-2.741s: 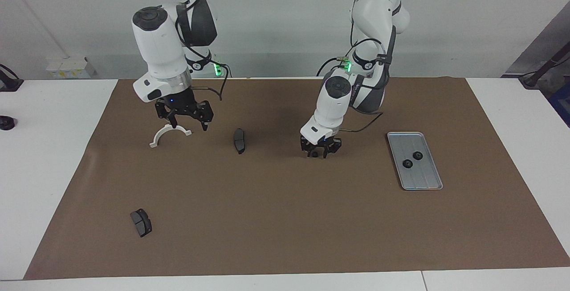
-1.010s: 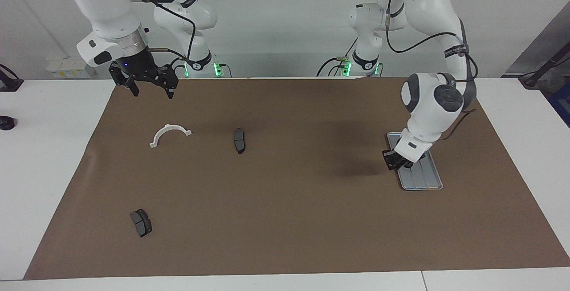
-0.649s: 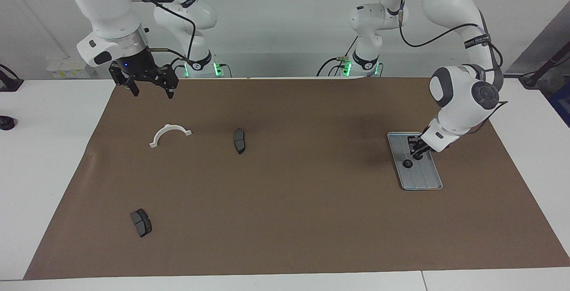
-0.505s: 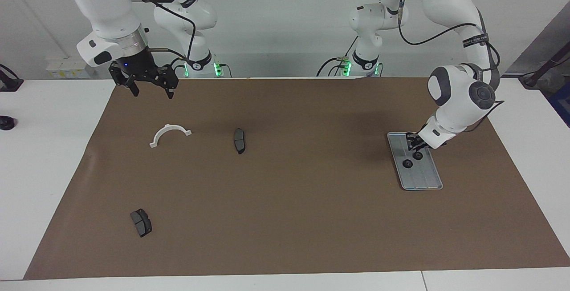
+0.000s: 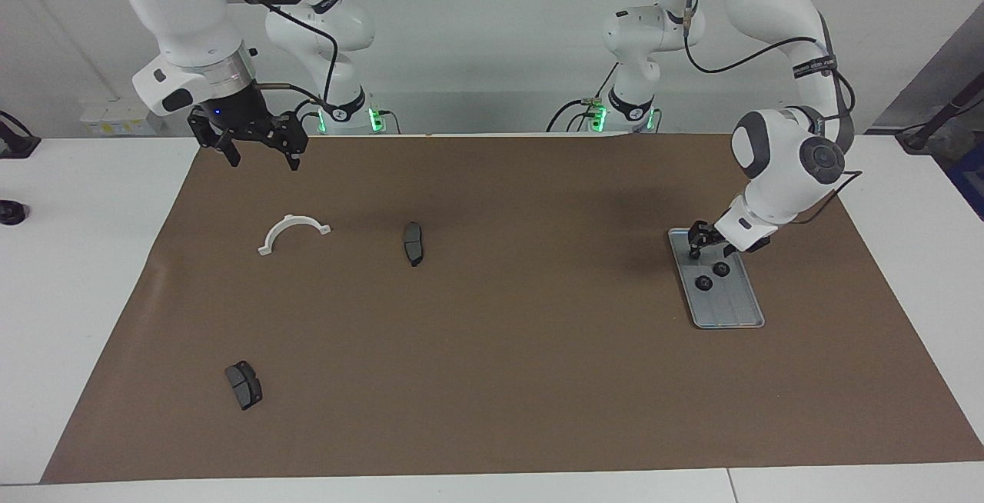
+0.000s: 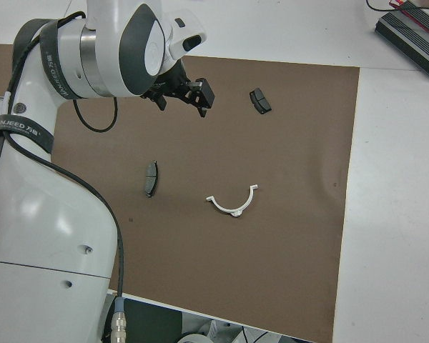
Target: Pick bearing gear from pile to tray
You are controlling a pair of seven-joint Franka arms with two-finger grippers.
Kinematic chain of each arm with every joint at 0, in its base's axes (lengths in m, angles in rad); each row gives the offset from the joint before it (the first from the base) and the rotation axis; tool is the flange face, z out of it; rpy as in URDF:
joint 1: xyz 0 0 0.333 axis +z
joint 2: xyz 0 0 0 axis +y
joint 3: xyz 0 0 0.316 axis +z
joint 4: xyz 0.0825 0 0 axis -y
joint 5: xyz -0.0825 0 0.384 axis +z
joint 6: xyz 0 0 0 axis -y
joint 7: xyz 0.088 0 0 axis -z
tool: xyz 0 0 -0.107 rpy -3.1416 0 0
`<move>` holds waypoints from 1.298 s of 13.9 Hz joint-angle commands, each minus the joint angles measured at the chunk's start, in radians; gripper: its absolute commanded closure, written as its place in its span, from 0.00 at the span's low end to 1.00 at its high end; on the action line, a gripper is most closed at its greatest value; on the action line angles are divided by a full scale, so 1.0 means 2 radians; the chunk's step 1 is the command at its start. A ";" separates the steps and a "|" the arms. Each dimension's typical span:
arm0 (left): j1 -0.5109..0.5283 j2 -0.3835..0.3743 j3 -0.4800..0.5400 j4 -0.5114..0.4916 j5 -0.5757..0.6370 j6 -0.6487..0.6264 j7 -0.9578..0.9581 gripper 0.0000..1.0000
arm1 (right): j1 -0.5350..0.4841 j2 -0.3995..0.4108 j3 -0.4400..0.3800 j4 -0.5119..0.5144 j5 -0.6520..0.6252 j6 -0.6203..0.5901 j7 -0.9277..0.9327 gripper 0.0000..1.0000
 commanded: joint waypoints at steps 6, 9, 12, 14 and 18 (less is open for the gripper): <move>-0.014 -0.006 -0.005 0.174 -0.002 -0.141 -0.062 0.00 | -0.005 -0.002 0.002 0.002 0.011 -0.006 -0.015 0.00; -0.015 -0.015 -0.005 0.211 -0.003 -0.187 -0.076 0.00 | -0.005 -0.002 0.002 0.002 0.011 -0.006 -0.015 0.00; -0.015 -0.042 -0.005 0.209 -0.003 -0.188 -0.085 0.00 | -0.005 -0.002 0.002 0.002 0.011 -0.006 -0.016 0.00; -0.014 -0.046 -0.005 0.209 -0.003 -0.189 -0.085 0.00 | -0.005 -0.002 0.002 0.002 0.011 -0.006 -0.015 0.00; -0.014 -0.048 -0.002 0.213 0.001 -0.209 -0.085 0.00 | -0.005 -0.002 0.002 0.002 0.011 -0.006 -0.016 0.00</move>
